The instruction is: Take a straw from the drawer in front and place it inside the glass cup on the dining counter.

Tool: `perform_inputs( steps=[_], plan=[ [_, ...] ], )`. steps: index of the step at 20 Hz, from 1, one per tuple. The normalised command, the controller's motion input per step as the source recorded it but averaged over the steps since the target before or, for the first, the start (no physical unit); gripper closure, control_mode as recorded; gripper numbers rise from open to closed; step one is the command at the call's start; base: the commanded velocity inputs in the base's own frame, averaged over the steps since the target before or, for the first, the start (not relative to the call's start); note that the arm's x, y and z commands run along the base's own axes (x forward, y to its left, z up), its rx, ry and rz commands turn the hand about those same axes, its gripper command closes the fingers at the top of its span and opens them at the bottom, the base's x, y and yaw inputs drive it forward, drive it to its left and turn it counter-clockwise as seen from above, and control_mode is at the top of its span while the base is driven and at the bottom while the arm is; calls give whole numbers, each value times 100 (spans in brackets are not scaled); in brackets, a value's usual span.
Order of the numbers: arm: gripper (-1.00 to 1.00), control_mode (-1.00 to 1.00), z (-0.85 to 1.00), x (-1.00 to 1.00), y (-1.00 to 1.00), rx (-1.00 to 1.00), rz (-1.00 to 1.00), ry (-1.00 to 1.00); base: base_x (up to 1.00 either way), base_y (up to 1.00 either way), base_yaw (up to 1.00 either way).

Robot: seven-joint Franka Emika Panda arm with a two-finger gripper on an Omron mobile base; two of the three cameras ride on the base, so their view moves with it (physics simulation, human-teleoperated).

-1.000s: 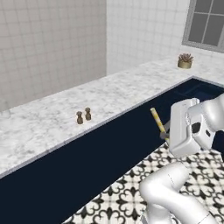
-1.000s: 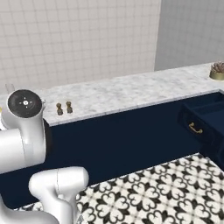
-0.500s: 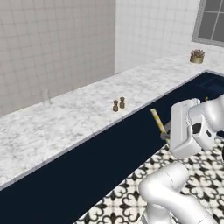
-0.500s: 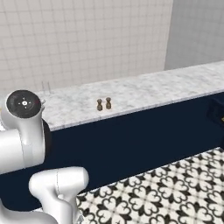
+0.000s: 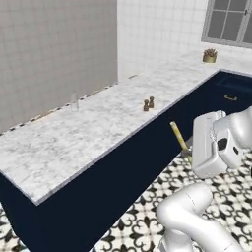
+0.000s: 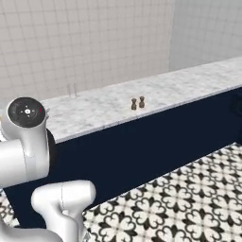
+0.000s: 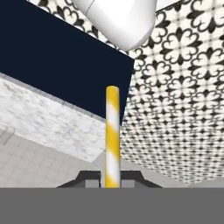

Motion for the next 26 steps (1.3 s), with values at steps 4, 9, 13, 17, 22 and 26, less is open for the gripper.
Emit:
perform_inputs(
  steps=[4, 9, 13, 17, 22, 26],
  plan=[
    [100, 100, 0, 0, 0, 0, 0, 0, -65, 100, -30],
    [100, 100, 0, 0, 0, 0, 0, 0, -44, 100, -32],
    [100, 100, 0, 0, 0, 0, 0, 0, -2, 100, -37],
    [100, 100, 0, 0, 0, 0, 0, 0, 31, 100, -47],
    [100, 100, 0, 0, 0, 0, 0, 0, 12, 100, -46],
    [100, 100, 0, 0, 0, 0, 0, 0, -53, 99, -35]
  ],
)
